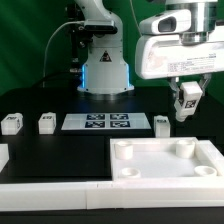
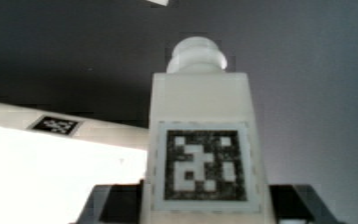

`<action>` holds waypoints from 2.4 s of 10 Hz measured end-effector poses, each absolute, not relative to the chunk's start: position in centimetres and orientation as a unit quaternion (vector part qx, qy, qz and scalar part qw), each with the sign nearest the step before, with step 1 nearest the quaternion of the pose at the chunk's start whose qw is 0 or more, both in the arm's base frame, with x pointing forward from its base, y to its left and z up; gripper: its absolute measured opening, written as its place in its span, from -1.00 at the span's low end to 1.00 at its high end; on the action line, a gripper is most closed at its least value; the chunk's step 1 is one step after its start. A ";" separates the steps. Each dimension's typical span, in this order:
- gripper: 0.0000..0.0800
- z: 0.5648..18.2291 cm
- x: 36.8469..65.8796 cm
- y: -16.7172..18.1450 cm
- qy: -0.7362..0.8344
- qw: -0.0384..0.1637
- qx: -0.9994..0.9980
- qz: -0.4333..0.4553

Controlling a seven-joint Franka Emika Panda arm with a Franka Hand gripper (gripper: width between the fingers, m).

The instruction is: Assemble one leg

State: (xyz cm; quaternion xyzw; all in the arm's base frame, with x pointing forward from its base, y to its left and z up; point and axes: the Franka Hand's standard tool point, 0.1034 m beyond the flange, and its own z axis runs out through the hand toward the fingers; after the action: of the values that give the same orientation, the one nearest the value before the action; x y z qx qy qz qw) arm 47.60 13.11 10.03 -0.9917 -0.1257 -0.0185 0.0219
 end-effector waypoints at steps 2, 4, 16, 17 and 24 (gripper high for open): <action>-0.27 11.2 49.5 12.6 -0.125 0.022 -0.992 -0.021; -0.27 12.3 52.1 12.3 -0.141 0.022 -0.990 -0.019; -0.27 12.0 55.2 10.5 -0.164 0.024 -0.967 -0.196; -0.27 12.0 55.2 10.5 -0.164 0.024 -0.967 -0.196; -0.27 10.9 60.1 10.9 -0.172 0.027 -0.963 -0.207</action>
Offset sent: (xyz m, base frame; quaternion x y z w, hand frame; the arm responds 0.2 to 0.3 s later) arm 0.0677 -0.0052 0.0182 0.0060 -0.0450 -0.0693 0.9966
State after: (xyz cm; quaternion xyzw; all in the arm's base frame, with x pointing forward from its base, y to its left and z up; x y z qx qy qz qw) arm 60.09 10.91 10.94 -0.9628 -0.1721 -0.2067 0.0268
